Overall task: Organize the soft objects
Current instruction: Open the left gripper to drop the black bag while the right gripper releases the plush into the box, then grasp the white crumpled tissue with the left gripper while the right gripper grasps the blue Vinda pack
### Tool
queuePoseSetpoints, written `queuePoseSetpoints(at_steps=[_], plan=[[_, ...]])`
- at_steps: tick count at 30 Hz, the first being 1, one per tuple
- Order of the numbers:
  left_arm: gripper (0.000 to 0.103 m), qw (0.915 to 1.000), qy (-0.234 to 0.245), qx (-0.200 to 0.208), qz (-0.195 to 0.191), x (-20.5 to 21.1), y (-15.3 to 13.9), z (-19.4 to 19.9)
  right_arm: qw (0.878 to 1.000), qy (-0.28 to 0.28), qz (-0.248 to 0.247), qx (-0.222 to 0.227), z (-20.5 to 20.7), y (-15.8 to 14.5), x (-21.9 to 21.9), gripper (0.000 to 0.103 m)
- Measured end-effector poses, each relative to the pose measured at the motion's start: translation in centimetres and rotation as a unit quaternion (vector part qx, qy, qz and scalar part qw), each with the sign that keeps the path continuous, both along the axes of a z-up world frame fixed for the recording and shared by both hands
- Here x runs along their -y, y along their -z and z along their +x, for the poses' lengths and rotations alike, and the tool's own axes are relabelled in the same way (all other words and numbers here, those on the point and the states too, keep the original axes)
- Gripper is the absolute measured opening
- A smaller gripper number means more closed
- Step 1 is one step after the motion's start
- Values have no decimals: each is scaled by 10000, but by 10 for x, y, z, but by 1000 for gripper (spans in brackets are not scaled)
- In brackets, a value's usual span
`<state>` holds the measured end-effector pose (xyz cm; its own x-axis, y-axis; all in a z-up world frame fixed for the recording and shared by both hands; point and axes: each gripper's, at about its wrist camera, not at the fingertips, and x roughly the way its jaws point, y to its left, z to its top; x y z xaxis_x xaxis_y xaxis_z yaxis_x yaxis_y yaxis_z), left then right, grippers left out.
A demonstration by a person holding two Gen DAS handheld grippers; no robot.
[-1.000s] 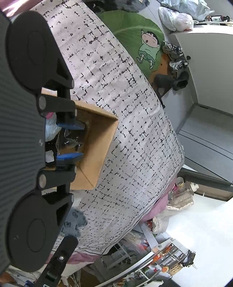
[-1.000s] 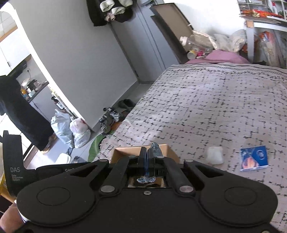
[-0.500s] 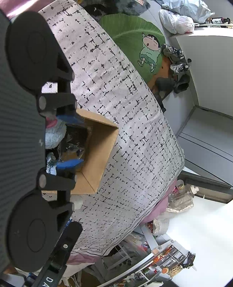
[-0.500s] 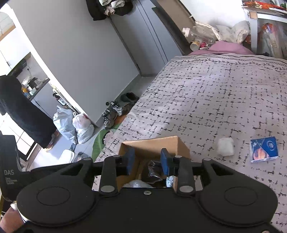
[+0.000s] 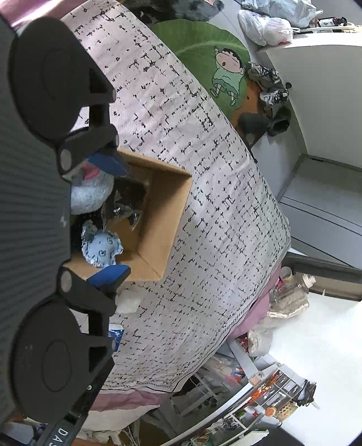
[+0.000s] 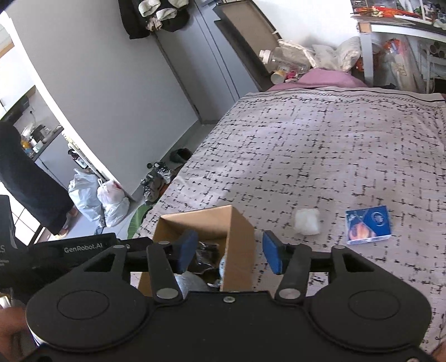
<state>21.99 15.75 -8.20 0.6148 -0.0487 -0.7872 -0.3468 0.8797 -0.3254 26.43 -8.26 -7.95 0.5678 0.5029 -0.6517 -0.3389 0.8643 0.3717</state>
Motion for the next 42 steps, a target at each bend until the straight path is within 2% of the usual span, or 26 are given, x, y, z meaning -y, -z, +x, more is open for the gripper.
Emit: queuePoseSetpoints(at_steps=[6,11,17,27,35,42], plan=[[71,9998,130,1,129,19,-4,1,10000,93,-29,-14,-2,1,20,63],[71,9997,190,-32,170,35,-6,2,9997,218,-55,6,-2,1,40,80],[77,9994,223,-63,275,55,-10,8,9996,287,-85,17,-1,3,66,87],[78,9987,290,-85,408,86,-13,18,9989,454,-70,-64,10,11,102,88],[78,9978,382,-150,521,108,-11,31,9983,556,-157,-79,24,19,118,101],[78,9966,570,-230,558,126,-2,46,9966,747,-159,-321,38,54,125,102]])
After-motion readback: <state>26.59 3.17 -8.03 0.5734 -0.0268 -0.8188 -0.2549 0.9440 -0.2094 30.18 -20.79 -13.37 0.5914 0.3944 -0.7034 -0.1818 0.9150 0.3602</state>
